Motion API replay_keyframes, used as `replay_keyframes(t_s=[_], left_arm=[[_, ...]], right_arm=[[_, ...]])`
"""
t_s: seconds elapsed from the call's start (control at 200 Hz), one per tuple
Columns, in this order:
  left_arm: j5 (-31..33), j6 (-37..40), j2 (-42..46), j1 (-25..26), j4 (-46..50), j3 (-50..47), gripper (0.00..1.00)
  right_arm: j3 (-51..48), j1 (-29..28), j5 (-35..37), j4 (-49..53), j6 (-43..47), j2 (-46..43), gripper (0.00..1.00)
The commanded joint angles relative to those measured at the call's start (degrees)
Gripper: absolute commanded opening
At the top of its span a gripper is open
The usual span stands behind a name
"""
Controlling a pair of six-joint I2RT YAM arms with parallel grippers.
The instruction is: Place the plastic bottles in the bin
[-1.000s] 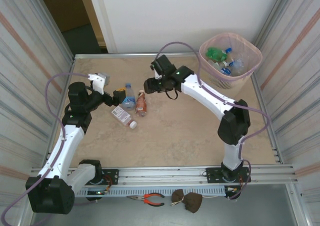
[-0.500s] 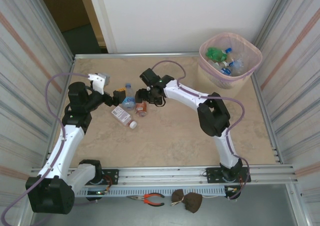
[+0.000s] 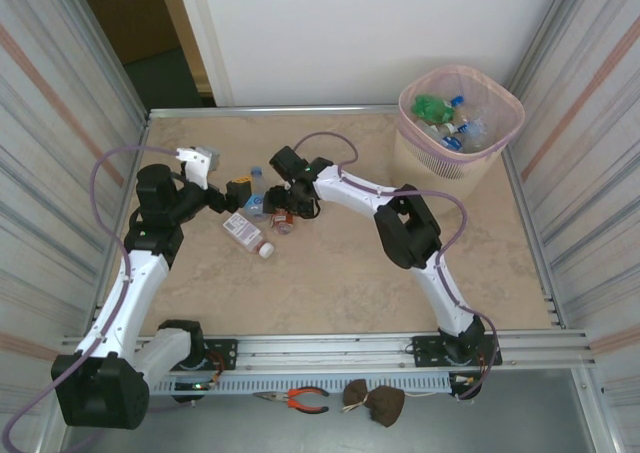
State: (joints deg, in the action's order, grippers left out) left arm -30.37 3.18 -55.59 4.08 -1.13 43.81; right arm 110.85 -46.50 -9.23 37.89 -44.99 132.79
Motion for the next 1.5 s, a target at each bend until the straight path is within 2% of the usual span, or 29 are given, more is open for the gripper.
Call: replay_keyframes(t_s=[0.0, 0.331, 0.576, 1.077, 1.493], left_arm=[[-0.3, 0.3, 0.4, -0.5, -0.8, 1.3, 0.99], [-0.1, 0.3, 0.6, -0.5, -0.7, 1.3, 0.99], [-0.1, 0.3, 0.5, -0.5, -0.8, 1.2, 0.99], [-0.5, 0.1, 0.4, -0.5, -1.1, 1.3, 0.99], [-0.7, -0.1, -0.1, -0.5, -1.2, 1.3, 0.99]], right_arm=[[1.8, -0.2, -0.3, 2.0, -1.3, 1.7, 0.76], [1.5, -0.2, 0.1, 2.4, -1.0, 2.4, 0.69], [0.6, -0.2, 2.0, 2.7, -0.5, -0.3, 0.62], [-1.4, 2.8, 4.9, 4.5, 3.1, -12.6, 0.59], [2.1, 8.5, 10.5, 10.7, 11.8, -25.0, 0.59]])
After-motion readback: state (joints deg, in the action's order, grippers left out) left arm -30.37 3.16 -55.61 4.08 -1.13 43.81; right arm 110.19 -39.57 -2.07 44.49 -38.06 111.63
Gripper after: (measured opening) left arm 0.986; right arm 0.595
